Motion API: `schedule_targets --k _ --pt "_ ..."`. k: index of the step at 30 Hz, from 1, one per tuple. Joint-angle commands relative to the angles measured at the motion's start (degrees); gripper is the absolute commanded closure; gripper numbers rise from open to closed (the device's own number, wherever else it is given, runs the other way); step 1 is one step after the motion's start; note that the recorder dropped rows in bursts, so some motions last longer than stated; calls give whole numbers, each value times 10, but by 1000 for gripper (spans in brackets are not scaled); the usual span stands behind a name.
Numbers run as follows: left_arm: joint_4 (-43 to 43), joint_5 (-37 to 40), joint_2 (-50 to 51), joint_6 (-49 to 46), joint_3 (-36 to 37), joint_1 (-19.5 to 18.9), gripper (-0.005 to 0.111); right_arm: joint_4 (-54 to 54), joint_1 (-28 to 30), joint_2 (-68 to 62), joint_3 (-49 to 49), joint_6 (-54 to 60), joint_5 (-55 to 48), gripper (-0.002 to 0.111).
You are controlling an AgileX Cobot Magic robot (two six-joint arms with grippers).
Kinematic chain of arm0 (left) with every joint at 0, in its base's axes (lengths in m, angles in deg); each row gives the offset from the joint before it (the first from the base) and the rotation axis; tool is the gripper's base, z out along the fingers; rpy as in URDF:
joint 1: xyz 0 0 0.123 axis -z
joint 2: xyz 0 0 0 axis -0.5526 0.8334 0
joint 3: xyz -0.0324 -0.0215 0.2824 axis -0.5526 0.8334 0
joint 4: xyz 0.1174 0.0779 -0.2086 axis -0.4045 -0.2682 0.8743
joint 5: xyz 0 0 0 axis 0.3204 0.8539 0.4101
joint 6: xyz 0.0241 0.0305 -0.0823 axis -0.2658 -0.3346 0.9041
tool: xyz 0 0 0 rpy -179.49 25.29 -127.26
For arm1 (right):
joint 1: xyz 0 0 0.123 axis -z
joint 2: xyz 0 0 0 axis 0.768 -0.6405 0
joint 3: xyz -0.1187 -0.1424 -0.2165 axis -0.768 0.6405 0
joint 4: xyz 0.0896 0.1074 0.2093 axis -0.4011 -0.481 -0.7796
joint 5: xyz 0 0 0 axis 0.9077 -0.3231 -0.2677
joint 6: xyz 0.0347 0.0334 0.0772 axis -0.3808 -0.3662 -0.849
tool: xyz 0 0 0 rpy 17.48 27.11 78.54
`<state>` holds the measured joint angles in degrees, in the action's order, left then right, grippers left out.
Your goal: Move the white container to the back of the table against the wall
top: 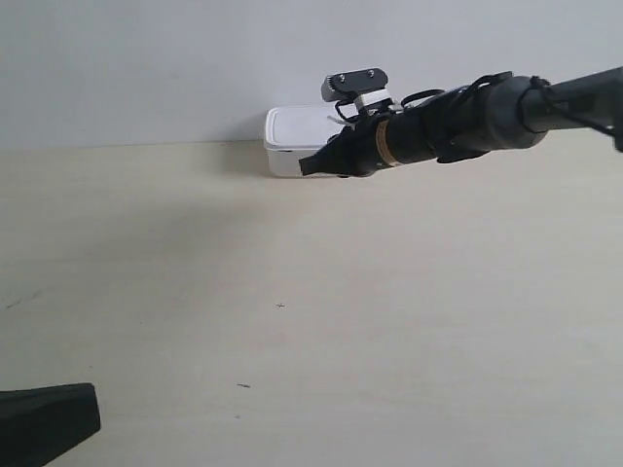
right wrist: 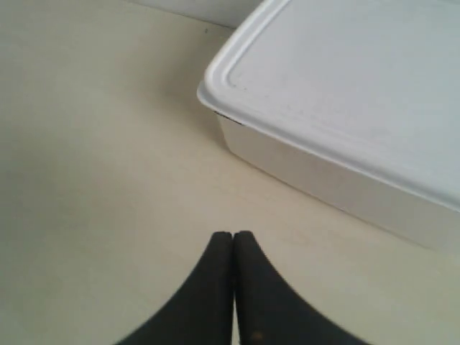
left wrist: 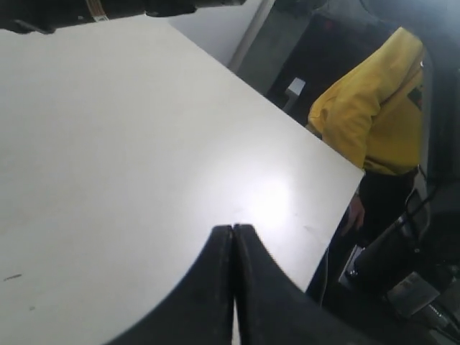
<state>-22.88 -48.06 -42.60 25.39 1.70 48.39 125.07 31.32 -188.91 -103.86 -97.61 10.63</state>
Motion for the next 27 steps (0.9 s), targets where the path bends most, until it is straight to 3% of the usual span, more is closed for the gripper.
schedule_targets --k 1,11,14,19,27 --pt "-7 9 -67 41 2 1 107 2 3 92 86 6 -31 108" --pt "-122 20 -257 216 2 1 107 -39 3 278 283 19 -67 108" --pt "-136 20 -317 215 2 1 107 -72 2 340 334 40 -66 108" --pt "-133 38 -318 215 2 1 107 -135 2 454 421 94 -57 108" --pt "-131 182 -318 215 2 1 107 -210 2 725 548 123 -5 108"
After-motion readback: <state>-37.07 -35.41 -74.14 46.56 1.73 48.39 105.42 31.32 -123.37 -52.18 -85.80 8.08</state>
